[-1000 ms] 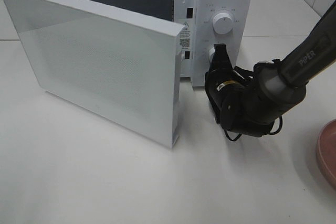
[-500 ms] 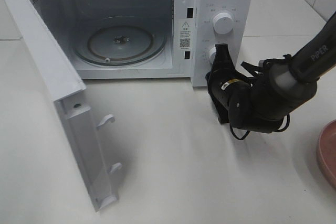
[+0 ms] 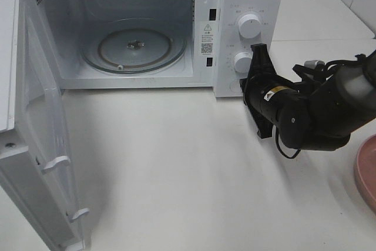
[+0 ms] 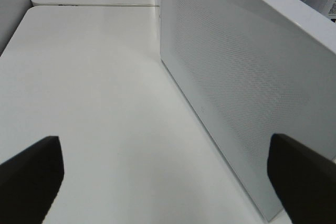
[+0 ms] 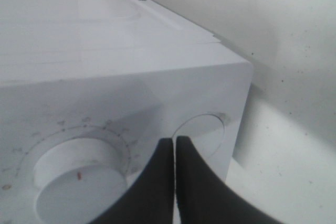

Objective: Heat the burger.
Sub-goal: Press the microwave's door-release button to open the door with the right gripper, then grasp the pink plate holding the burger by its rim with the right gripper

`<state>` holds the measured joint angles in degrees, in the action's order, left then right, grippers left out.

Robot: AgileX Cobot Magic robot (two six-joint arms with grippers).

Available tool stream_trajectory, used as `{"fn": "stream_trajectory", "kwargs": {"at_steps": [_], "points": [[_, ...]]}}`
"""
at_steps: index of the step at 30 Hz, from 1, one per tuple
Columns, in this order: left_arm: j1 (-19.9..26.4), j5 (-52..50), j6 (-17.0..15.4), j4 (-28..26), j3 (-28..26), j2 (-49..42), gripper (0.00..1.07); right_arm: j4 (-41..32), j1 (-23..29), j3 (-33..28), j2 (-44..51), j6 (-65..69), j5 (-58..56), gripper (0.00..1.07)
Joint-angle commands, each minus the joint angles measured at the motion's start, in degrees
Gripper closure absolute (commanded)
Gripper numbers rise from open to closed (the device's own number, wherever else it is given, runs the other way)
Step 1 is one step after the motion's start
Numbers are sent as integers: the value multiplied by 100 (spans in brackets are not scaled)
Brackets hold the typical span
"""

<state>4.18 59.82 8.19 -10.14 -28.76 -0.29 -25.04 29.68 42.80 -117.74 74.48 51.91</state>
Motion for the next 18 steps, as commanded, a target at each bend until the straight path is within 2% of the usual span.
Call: {"fn": "stream_trajectory", "kwargs": {"at_steps": [1, 6, 8, 11, 13, 18], "points": [[-34, -34, -29, -29, 17, -138, 9, 126, -29, -109, 212, -120, -120, 107], [-34, -34, -29, -29, 17, -138, 9, 286, -29, -304, 550, -424, -716, 107], [-34, -34, -29, -29, 17, -138, 9, 773, -29, -321, 819, -808, -1295, 107], [-34, -34, -29, -29, 17, -138, 9, 968, -29, -321, 900, -945, -1427, 107], [-34, -34, -29, -29, 17, -138, 9, 1490, -29, -321, 1134, -1232, -1874, 107], [-34, -34, -29, -29, 17, -138, 9, 1960, -29, -309, 1478, -1742, -2727, 107]]}}
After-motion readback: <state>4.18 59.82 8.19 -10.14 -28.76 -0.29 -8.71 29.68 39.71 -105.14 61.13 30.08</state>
